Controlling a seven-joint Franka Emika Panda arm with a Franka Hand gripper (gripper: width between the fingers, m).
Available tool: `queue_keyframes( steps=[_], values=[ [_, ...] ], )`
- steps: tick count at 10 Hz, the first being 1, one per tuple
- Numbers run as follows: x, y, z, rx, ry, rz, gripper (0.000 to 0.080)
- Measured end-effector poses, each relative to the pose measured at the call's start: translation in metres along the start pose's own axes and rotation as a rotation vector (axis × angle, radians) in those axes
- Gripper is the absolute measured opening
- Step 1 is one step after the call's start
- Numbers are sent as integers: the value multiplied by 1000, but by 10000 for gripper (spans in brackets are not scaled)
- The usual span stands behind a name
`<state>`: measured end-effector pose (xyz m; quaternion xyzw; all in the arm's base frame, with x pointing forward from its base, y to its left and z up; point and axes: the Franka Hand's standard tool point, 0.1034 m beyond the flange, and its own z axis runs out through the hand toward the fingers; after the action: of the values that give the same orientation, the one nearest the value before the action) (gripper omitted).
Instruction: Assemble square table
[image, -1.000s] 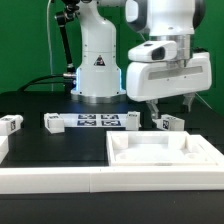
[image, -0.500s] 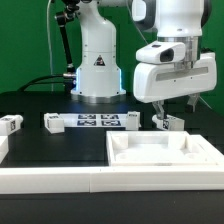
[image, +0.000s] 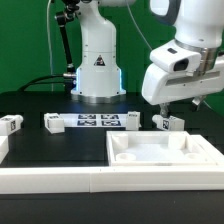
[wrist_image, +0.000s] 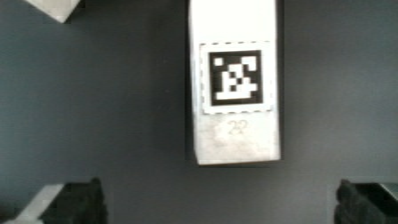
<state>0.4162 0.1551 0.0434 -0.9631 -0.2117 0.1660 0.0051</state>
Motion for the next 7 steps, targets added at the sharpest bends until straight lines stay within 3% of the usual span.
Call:
queue_keyframes(
  steps=[5,7],
  values=[
    [-5,-3,10,38,-265,-6,649],
    [-14,-7,19,40,-347,8,649]
  ],
)
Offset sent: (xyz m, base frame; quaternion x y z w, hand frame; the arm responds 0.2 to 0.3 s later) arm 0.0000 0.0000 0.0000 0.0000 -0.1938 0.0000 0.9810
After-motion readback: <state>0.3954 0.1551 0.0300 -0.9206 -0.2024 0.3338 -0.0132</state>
